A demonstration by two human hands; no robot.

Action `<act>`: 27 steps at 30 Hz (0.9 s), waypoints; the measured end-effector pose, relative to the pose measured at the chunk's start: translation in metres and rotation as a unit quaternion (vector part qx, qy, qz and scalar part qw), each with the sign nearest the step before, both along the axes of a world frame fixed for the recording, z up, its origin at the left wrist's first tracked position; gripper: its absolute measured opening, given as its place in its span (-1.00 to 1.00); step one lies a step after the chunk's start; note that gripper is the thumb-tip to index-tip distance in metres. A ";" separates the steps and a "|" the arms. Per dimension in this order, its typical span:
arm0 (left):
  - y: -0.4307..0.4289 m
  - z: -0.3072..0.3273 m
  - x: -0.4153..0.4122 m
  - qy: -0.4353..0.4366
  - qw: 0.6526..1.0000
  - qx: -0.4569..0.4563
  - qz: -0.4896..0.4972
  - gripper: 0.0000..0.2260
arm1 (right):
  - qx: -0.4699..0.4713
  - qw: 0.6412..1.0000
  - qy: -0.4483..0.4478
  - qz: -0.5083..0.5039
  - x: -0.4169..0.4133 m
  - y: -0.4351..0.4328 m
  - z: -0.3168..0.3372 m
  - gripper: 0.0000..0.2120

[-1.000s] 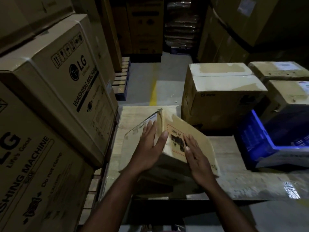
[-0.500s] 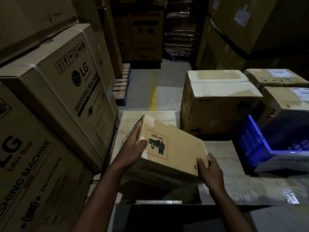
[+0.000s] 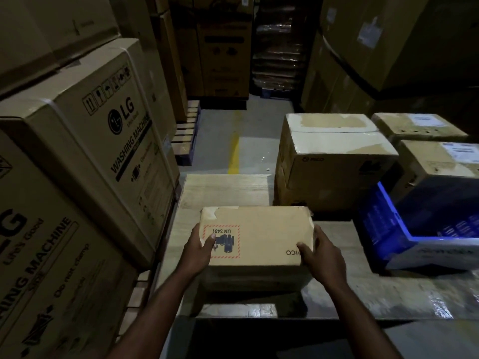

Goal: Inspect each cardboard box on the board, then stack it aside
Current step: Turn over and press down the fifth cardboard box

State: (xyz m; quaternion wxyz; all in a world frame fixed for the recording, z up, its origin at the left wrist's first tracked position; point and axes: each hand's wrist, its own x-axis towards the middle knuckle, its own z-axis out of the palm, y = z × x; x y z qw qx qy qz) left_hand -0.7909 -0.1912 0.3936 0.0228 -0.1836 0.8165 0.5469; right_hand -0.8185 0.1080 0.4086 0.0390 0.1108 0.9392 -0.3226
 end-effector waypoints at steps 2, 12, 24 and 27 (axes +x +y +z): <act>-0.002 -0.010 0.001 0.005 1.000 0.008 0.010 -0.64 | -0.034 0.999 0.013 -0.004 0.001 0.001 -0.006 -0.42; -0.003 -0.015 0.002 -0.007 1.000 0.001 0.022 -0.46 | -0.398 0.910 -0.035 -0.108 0.013 0.011 -0.023 -0.65; 0.027 -0.013 -0.003 -0.112 0.993 0.019 0.030 -0.64 | -0.250 0.959 0.121 0.057 0.001 -0.010 0.073 -0.43; 0.020 -0.012 -0.005 -0.118 0.993 -0.014 0.002 -0.65 | -0.216 0.969 0.101 0.063 0.007 -0.023 0.070 -0.33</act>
